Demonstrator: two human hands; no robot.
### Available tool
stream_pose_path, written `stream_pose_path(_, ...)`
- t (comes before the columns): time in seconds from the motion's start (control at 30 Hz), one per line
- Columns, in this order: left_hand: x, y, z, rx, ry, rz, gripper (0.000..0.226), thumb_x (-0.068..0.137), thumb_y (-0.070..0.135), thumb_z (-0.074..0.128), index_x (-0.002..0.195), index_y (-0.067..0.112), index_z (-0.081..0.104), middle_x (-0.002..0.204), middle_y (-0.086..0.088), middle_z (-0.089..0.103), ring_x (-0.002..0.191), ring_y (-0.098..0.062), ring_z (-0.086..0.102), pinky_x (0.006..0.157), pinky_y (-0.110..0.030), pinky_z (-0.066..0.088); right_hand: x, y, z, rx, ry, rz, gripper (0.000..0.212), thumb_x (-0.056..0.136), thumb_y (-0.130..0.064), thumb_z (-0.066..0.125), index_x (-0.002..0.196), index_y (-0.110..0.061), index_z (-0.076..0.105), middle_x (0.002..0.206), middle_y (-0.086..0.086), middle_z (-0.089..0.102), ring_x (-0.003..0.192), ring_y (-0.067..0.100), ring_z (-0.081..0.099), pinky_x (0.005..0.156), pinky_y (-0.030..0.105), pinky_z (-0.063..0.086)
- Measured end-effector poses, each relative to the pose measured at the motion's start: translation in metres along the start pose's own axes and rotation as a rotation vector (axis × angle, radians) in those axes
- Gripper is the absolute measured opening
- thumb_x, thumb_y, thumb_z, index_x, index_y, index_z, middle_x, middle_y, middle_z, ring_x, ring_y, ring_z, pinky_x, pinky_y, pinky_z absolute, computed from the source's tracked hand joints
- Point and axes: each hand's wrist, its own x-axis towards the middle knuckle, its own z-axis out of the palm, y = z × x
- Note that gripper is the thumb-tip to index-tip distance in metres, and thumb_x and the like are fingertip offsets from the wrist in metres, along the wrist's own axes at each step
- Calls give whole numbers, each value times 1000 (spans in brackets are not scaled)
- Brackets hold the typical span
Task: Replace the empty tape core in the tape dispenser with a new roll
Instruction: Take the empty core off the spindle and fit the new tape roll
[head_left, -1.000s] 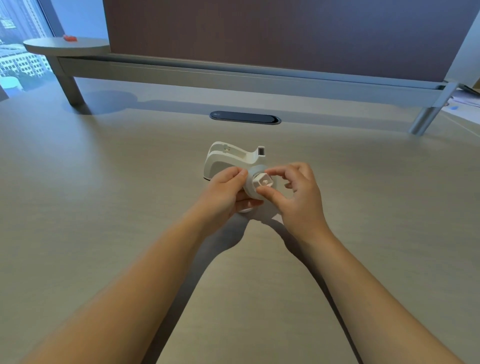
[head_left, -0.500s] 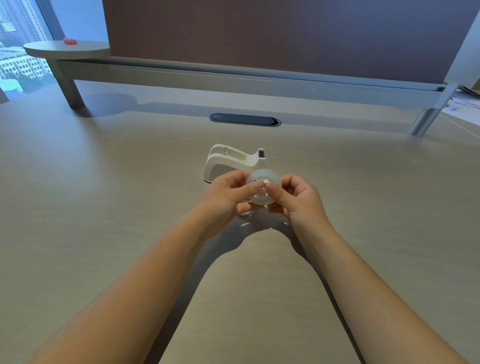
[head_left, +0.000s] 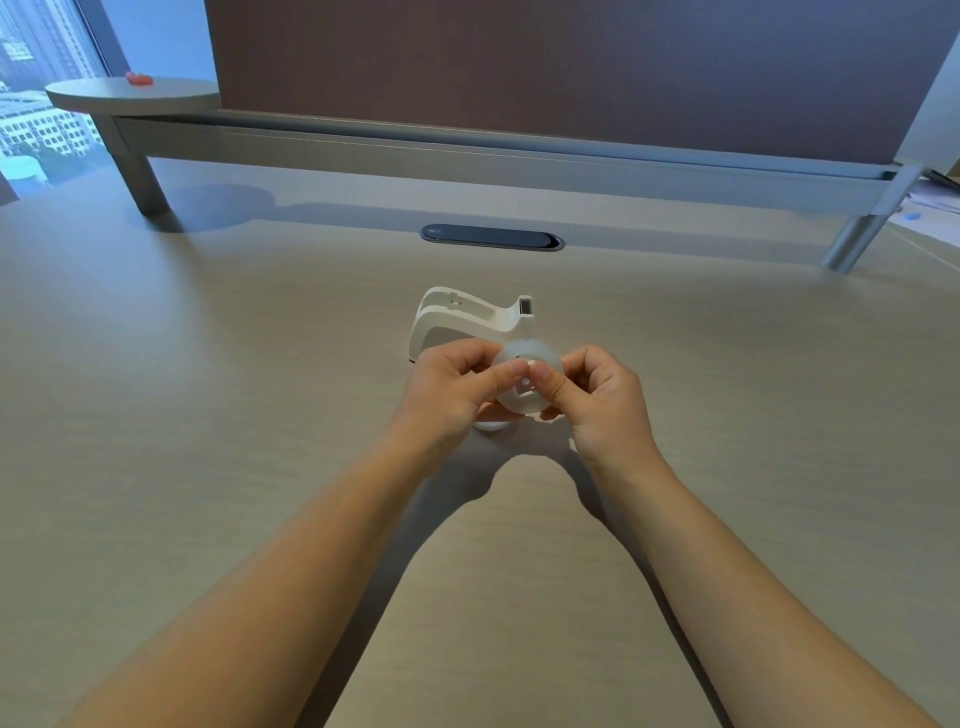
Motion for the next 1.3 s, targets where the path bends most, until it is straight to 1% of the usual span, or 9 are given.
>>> stream_pose_path(0.1,-1,-1,1,-16,38,13,8,79,12,58,72,13,63,78,-15,61,77,-29,62,71,-37,55,1,1,1,-15,-2,-6,18,79,-18,60,64,-17,50,63,1,54,52,-1,56,49,9,47)
stream_pose_path(0.33,0,-4,-1,-49,37,26,7,80,12,56,79,10,63,80,-14,61,75,-23,62,64,-25,57,0,-1,4,-59,34,-43,18,78,-20,62,64,-19,51,64,-1,55,59,9,54,52,14,47)
stream_pose_path(0.63,0,4,-6,-397,-75,-159,11,87,12,44,92,11,54,87,-9,62,62,-10,67,53,-17,55,-9,-15,5,65,8,-39,19,75,-5,66,74,-21,56,70,-5,60,56,-4,58,53,8,47)
stream_pose_path(0.73,1,10,-11,-327,-82,-174,9,86,15,46,92,10,51,86,-9,61,59,-11,67,51,-18,55,-12,-22,6,89,-29,-31,18,77,-2,63,73,-18,57,68,-4,60,54,-5,59,50,7,47)
stream_pose_path(0.83,3,14,-18,-132,-63,-173,11,85,18,49,94,12,52,98,-11,62,75,-18,66,60,-22,57,-11,-25,9,70,5,-31,19,78,-2,61,72,-19,57,68,-4,60,54,-6,58,49,6,46)
stream_pose_path(0.93,4,17,-20,-31,37,-212,19,85,19,52,100,7,51,111,-18,58,76,-19,63,57,-19,56,-9,-19,13,-149,98,-111,14,79,-8,62,74,-20,57,72,-5,59,63,1,58,55,10,46)
stream_pose_path(1.0,2,22,-19,-69,42,-252,21,85,22,52,98,5,53,105,-17,60,69,-17,61,53,-18,56,-9,-18,16,-288,138,-164,4,80,-12,62,81,-13,58,78,0,58,68,7,54,60,14,45)
stream_pose_path(1.1,-1,29,-16,-86,-46,-247,20,84,24,53,91,6,57,86,-10,65,62,-13,64,60,-21,56,-9,-18,23,-429,114,-266,7,82,-11,59,88,-7,59,83,-2,50,69,0,46,62,1,39)
stream_pose_path(1.3,2,30,-20,-21,4,-170,19,88,14,45,99,3,56,87,-8,60,79,-18,61,70,-23,54,-6,-21,28,-478,7,-290,18,83,-8,58,100,-5,62,96,6,57,85,10,51,69,-4,38)
